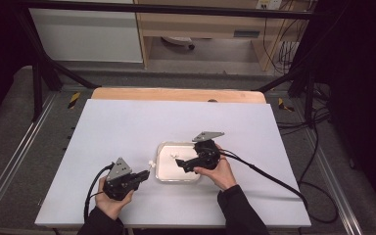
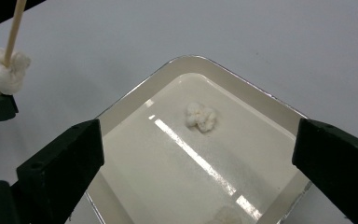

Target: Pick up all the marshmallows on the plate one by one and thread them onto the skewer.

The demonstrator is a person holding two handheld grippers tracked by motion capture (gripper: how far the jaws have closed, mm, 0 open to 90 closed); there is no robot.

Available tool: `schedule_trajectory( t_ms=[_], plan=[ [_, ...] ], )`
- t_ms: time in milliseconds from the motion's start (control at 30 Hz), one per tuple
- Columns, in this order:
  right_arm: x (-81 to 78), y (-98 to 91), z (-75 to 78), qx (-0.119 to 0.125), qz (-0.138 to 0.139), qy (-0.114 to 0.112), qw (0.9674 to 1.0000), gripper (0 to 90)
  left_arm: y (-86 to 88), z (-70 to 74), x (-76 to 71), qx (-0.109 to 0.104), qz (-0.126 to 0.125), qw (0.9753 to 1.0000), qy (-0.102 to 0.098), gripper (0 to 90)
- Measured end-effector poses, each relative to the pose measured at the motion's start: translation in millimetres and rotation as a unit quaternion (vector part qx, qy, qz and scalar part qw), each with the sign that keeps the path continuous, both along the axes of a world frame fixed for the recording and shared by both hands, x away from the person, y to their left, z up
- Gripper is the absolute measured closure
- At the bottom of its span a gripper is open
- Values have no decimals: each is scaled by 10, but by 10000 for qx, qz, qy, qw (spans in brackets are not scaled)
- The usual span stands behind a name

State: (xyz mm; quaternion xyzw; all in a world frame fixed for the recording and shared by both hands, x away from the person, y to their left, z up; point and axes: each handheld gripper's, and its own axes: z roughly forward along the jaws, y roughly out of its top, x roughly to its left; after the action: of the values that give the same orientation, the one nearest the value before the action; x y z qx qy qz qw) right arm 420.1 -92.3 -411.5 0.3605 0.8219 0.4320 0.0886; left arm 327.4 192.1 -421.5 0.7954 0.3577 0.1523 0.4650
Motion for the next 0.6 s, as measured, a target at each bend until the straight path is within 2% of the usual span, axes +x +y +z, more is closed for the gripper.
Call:
schedule_trajectory(
  t_ms=[333, 433, 600],
  plan=[
    [170, 195, -34, -157, -30, -27, 9999, 35, 4, 1, 8, 22, -21, 10000, 11, 887],
    [217, 256, -40, -260, -42, -24, 9996, 44, 2, 0, 10, 24, -18, 10000, 18, 887],
    [291, 324, -68, -298, -38, -17, 9995, 76, 4, -2, 14, 6, -9, 10000, 12, 887]
  ],
)
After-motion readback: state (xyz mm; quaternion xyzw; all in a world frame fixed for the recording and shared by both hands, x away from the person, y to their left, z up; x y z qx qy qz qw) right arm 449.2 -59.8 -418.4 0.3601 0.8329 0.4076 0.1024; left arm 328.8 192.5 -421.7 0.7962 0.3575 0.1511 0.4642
